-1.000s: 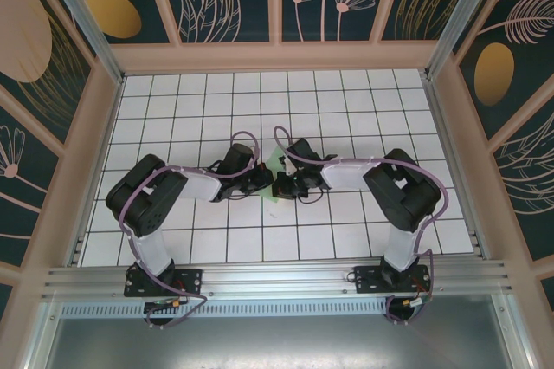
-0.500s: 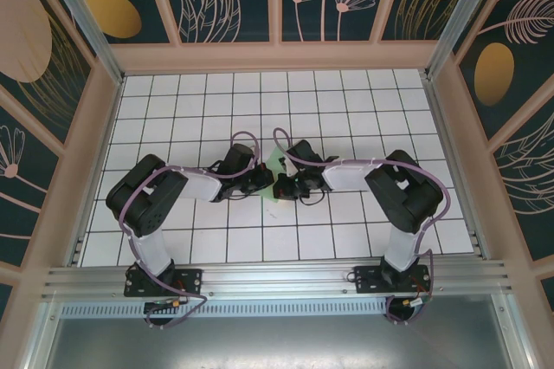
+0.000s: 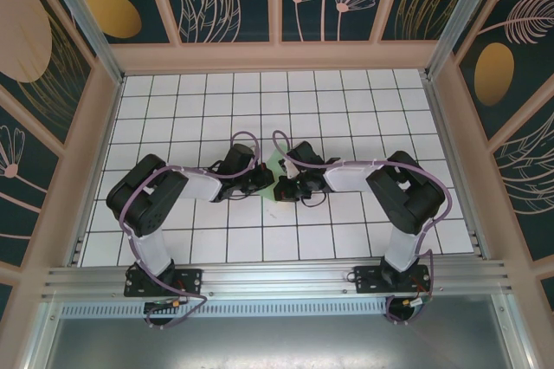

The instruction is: Fold a paper plane with a square sheet of paper (pick it up from the middle)

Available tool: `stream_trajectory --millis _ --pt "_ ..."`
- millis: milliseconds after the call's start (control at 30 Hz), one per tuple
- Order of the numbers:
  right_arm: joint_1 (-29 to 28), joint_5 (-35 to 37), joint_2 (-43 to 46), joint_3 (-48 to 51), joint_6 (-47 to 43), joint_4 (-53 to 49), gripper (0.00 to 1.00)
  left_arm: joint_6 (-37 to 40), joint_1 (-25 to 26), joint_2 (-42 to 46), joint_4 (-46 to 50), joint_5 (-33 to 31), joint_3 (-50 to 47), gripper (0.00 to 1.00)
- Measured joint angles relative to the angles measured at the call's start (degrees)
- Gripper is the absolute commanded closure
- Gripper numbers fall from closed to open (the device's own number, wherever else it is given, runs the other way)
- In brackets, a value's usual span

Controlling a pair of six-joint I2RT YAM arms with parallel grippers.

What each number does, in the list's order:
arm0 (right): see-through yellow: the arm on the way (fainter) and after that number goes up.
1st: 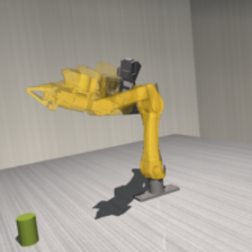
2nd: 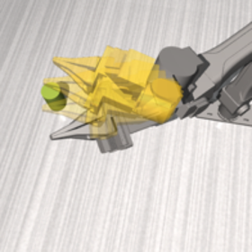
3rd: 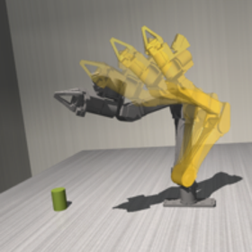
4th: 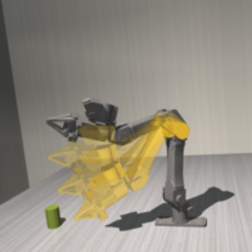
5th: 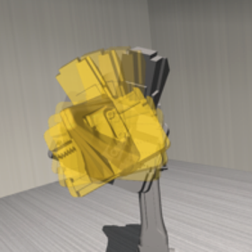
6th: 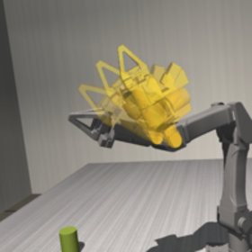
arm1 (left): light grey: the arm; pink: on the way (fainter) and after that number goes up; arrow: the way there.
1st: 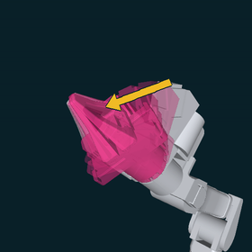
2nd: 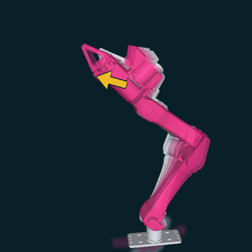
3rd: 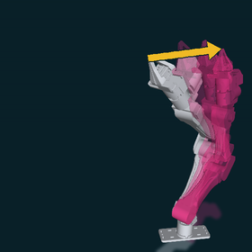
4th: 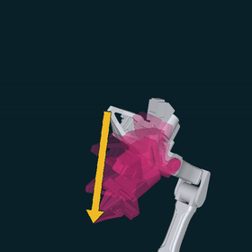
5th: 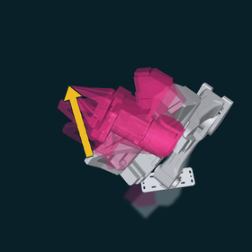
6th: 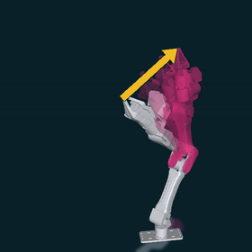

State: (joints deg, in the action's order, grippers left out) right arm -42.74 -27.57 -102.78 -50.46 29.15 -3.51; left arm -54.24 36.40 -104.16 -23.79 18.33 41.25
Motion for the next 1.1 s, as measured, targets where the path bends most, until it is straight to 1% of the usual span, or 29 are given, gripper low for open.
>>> stream_trajectory --millis 500,633,800,933,1100 --pt "-0.61 -0.26 1.60 1.01 -0.79 -2.58 1.00 0.00 0.00 -0.17 0.07 0.07 0.33 1.00" --pt "-1.09 0.09 4.11 0.96 -0.74 -7.76 1.00 0.00 0.00 -0.22 0.02 0.07 0.33 1.00" --pt "-0.46 -1.03 7.45 -1.07 -0.07 -8.70 1.00 0.00 0.00 -0.24 0.00 0.07 0.33 1.00" --pt "-0.37 -1.49 6.80 -2.27 1.42 -6.60 1.00 0.00 0.00 -0.26 0.00 0.09 0.35 1.00" --pt "-0.37 -1.20 3.32 -2.32 3.19 -4.85 1.00 0.00 0.00 -0.26 0.00 0.09 0.39 1.00"
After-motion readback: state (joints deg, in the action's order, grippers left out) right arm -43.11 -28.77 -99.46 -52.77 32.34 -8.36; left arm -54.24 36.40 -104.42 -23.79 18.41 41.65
